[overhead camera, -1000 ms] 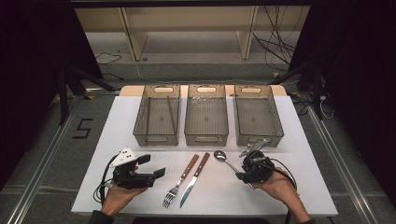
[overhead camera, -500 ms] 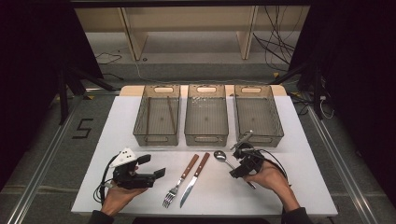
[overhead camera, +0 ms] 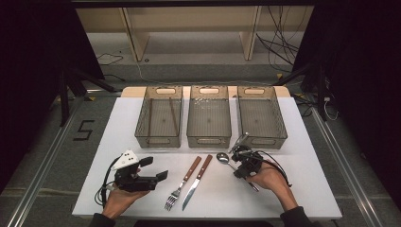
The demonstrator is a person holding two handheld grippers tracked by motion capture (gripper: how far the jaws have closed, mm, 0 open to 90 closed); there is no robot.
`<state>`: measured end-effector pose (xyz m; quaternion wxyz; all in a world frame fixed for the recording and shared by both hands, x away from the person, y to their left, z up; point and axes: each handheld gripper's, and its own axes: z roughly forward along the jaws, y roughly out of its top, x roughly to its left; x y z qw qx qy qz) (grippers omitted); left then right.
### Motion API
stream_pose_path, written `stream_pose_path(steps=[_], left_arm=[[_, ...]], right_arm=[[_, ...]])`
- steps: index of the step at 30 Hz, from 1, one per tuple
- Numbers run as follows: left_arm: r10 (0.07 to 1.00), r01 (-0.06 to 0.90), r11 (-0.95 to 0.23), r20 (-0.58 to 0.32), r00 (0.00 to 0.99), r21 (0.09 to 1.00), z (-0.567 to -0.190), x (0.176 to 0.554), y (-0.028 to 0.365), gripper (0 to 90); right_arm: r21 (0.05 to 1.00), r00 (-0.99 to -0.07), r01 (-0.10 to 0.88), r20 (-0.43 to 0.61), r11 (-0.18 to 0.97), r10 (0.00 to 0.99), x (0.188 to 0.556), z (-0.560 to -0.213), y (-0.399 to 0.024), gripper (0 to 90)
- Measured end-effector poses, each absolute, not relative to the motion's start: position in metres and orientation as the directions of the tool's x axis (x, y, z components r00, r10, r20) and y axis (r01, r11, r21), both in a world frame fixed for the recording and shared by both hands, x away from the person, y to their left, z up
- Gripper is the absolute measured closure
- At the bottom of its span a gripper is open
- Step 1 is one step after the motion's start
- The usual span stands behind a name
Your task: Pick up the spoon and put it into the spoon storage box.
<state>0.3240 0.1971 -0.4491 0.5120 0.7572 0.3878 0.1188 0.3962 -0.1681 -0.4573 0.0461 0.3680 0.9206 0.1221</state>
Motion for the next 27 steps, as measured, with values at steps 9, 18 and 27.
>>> stream_pose_path(steps=[9, 18, 27], left_arm=[[0.708, 0.466, -0.184, -0.212, 0.673, 0.865, -0.450, 0.324, 0.196, 16.7], [0.707, 0.466, -0.185, -0.212, 0.674, 0.865, -0.450, 0.324, 0.196, 16.8], [0.706, 0.465, -0.186, -0.212, 0.676, 0.865, -0.450, 0.324, 0.196, 16.8]], right_arm=[[0.215, -0.725, 0.671, -0.015, 0.710, 0.689, 0.399, -0.457, -0.162, 75.1], [0.187, -0.707, 0.695, 0.001, 0.694, 0.707, 0.404, -0.456, -0.161, 81.7], [0.185, -0.686, 0.717, 0.021, 0.672, 0.727, 0.407, -0.456, -0.162, 85.0]])
